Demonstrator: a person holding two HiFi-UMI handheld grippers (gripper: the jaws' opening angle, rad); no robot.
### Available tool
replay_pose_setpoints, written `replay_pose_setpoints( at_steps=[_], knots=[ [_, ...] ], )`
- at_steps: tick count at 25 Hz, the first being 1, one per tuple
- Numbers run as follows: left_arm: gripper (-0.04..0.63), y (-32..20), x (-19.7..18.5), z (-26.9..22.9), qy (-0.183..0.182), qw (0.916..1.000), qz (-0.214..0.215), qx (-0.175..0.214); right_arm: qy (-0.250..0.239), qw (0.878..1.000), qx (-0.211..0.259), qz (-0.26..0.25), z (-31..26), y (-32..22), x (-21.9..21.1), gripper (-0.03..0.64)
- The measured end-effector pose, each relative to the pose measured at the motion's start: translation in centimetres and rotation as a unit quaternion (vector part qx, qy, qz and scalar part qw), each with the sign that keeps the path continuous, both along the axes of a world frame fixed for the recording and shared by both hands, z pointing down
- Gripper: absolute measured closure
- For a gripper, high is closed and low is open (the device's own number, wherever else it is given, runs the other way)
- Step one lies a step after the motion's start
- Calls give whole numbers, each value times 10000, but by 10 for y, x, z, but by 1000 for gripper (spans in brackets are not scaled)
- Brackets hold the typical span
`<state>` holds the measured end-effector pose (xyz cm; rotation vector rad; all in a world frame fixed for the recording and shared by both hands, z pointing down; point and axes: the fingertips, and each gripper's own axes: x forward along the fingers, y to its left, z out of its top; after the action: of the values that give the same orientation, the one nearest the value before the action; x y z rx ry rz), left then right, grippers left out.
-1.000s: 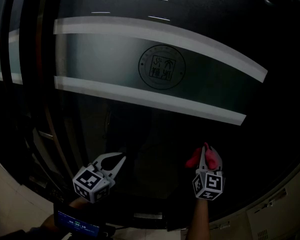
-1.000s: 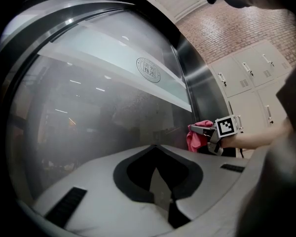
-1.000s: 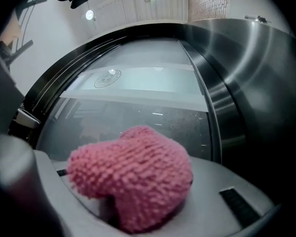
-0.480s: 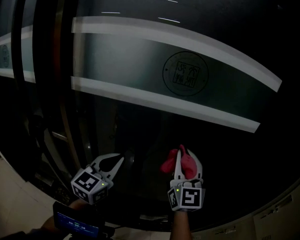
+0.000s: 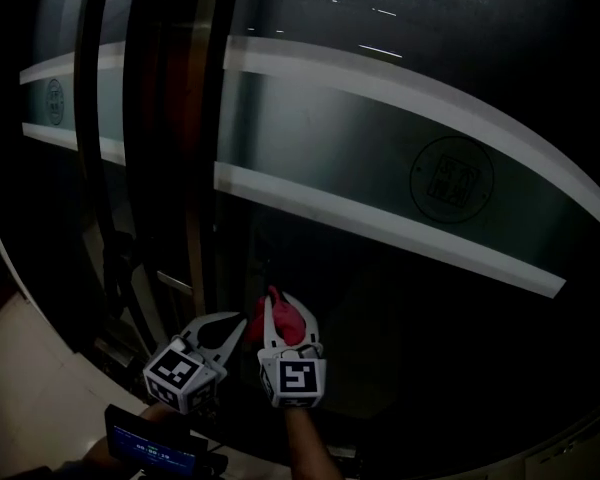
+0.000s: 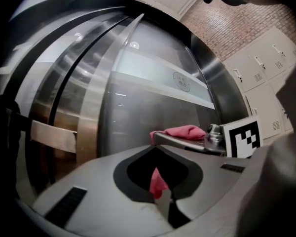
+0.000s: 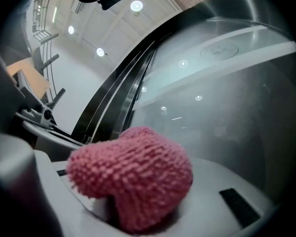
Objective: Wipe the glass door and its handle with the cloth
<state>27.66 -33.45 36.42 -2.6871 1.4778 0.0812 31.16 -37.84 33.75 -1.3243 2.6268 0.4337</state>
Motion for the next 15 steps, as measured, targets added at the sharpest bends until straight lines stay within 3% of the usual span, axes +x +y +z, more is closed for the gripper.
replay_pose_setpoints(
  at_steps=[4, 7, 11, 15],
  knots=[
    [580, 2, -24, 0, 0, 9998, -176, -49, 52, 9995, -132, -266, 13, -13, -47, 563],
    [580, 1, -29, -1, -9, 9998, -213, -59, 31, 9993, -190, -314, 20, -18, -59, 563],
    [580, -1, -16, 1, -47, 9999, -69, -73, 14, 9997, -165, -180, 21, -22, -42, 564],
    [580, -7, 10, 7, -79, 9998, 156, -62, 18, 9998, -94, 146, 17, -21, 5, 563]
  ],
)
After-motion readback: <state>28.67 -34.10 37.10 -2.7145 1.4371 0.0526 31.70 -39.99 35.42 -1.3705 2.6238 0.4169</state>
